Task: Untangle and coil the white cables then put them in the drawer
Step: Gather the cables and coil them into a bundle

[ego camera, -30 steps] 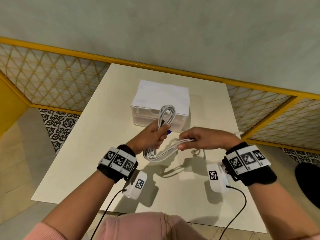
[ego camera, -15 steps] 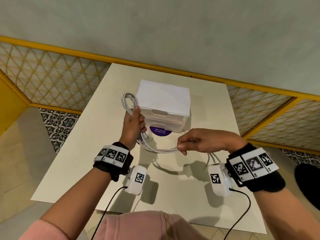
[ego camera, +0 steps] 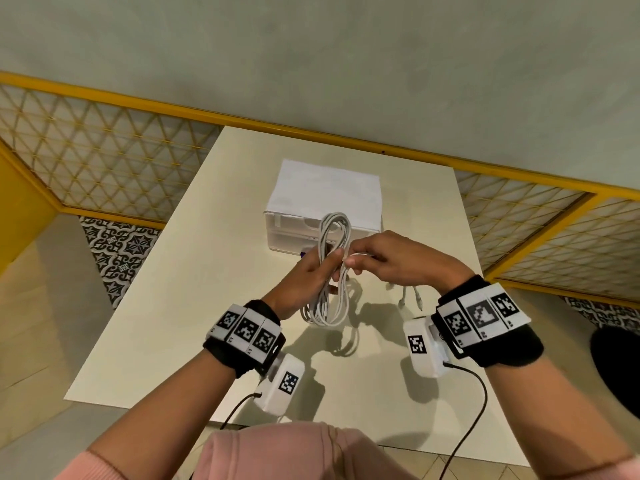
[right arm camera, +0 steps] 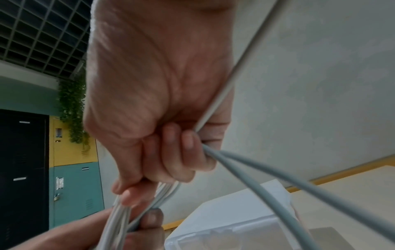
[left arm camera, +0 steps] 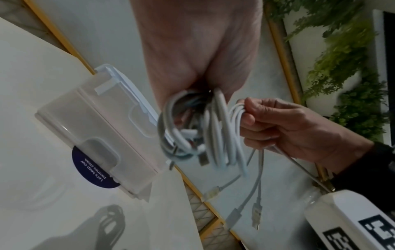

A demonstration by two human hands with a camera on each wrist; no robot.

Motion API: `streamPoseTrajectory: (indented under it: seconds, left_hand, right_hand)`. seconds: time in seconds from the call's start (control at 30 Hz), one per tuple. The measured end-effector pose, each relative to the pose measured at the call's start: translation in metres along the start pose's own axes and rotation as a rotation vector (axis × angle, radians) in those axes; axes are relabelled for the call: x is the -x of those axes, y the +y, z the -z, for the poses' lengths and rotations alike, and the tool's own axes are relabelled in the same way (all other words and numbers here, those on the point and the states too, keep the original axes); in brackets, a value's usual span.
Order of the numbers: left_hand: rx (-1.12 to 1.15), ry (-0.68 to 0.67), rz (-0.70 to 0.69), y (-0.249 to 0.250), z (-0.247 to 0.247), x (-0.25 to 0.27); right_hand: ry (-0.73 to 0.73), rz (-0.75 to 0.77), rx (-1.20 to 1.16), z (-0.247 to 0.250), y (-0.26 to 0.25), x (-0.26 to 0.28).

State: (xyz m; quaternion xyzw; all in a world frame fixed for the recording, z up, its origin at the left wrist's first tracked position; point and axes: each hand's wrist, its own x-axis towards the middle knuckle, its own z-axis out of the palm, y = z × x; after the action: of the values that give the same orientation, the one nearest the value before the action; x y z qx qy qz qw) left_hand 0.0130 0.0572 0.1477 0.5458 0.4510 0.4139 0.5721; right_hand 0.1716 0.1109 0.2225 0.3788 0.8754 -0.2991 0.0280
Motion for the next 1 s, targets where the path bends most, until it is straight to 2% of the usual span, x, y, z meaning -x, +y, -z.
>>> streamPoseTrajectory:
  seconds: [0.27, 0.43, 0.53, 0.67, 0.77, 0.9, 1.0]
  left_hand:
    - [0.214, -0.014, 0.122, -0.001, -0.005, 0.003]
    - [0.189, -0.042, 0.209, -0.004, 0.009, 0.005]
    - [0.11, -0.071, 0.233, -0.008, 0.015, 0.006]
    - [0.028, -0.119, 0.26, -0.015, 0.004, 0.006]
    - [0.091, -0.165, 0.311, -0.017, -0.004, 0.008]
    - [0.224, -0.242, 0.388, -0.013, -0.004, 0.008]
    - [0.063, -0.268, 0.325, -0.009, -0.008, 0.009]
  right_hand:
    - [0.015, 0.036, -0.064, -0.006, 0.007, -0.005]
    - [-0.052, -0.119, -0.008, 0.013, 0.03, 0.007]
    - [-0.062, -0.119, -0.022, 0.017, 0.034, 0.009]
    - [0.002, -0.017, -0.034, 0.014, 0.021, 0.001]
    - [0.028, 0.023, -0.036, 0.013, 0.016, -0.006]
    - [0.069, -0.002, -0.022, 0.007, 0.021, -0.01]
    - [0.137, 0.009, -0.001, 0.001, 0.02, -0.013]
